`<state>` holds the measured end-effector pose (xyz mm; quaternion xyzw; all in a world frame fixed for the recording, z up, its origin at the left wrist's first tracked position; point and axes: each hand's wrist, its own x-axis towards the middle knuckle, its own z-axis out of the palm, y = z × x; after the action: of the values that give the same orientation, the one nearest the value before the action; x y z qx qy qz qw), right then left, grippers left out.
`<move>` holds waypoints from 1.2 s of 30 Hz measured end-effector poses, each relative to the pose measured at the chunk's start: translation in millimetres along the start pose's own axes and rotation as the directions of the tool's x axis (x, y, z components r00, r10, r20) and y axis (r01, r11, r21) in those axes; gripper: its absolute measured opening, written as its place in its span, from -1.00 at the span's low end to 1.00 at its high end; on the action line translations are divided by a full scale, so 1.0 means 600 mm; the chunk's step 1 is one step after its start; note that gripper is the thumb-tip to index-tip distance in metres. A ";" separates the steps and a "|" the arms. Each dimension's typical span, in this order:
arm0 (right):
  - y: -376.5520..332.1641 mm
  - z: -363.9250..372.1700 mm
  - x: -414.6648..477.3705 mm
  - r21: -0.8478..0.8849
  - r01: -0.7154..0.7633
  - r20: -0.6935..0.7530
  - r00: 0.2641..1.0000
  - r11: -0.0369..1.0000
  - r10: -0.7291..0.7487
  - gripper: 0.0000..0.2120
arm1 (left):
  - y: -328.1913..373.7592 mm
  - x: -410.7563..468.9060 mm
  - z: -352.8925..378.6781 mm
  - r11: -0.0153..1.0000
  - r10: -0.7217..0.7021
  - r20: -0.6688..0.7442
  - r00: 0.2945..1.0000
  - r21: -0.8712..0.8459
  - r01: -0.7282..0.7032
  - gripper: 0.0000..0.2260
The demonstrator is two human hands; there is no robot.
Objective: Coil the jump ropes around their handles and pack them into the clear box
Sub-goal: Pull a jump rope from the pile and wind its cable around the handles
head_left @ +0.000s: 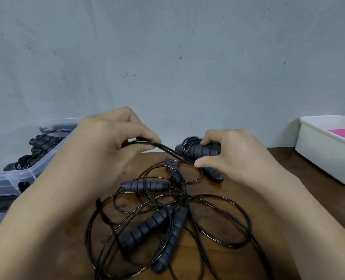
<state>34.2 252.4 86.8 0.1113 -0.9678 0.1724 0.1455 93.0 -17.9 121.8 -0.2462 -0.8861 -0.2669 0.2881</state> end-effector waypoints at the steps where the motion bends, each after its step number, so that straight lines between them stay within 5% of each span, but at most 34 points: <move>1: -0.004 0.001 -0.003 0.011 0.013 0.055 0.998 1.000 -0.013 -0.55 | -0.003 0.000 -0.002 1.000 0.005 -0.015 1.000 -0.001 -0.005 -0.80; 6: -0.034 0.005 -0.027 0.089 0.126 0.318 0.936 0.988 -0.148 -0.60 | -0.022 0.005 -0.003 0.997 -0.059 -0.064 0.996 -0.050 0.056 -0.76; 10: -0.053 -0.008 -0.048 0.286 0.190 0.482 0.819 0.939 -0.312 -0.64 | -0.045 0.016 0.002 0.997 -0.046 -0.148 0.988 0.049 0.054 -0.73; 14: -0.071 -0.046 -0.070 0.484 0.196 0.552 0.688 0.853 -0.471 -0.72 | -0.085 0.021 0.029 0.980 -0.180 -0.113 0.977 0.063 0.187 -0.59; 20: -0.070 -0.050 -0.078 0.832 0.147 0.224 0.793 0.534 -0.567 -0.72 | -0.118 0.017 0.117 0.958 -0.266 0.167 0.949 0.152 0.242 -0.71; 24: -0.059 -0.044 -0.059 0.912 0.191 -0.009 0.894 0.363 -0.447 -0.85 | -0.113 0.005 0.182 0.920 -0.361 0.276 0.891 0.260 0.293 -0.58; 26: -0.053 -0.039 -0.046 0.919 0.226 -0.117 0.938 0.322 -0.325 -0.85 | -0.082 0.005 0.198 0.948 -0.278 0.316 0.907 0.239 0.208 -0.51; 29: -0.042 -0.032 -0.033 0.875 0.274 -0.245 0.962 0.398 -0.124 -0.80 | -0.021 0.003 0.189 0.936 -0.214 0.360 0.908 0.342 0.085 -0.55; 32: -0.027 -0.028 -0.023 0.732 0.289 -0.381 0.924 0.617 0.019 -0.78 | 0.014 -0.004 0.180 0.893 -0.199 0.395 0.897 0.451 0.000 -0.61; 36: -0.005 -0.016 -0.011 0.628 0.208 -0.414 0.905 0.750 0.095 -0.80 | 0.060 -0.012 0.155 0.940 -0.061 0.333 0.941 0.336 -0.058 -0.62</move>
<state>43.3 254.2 94.3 0.1453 -0.7855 0.5173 0.3069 84.4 63.5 64.7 -0.2342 -0.9552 -0.0634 0.1697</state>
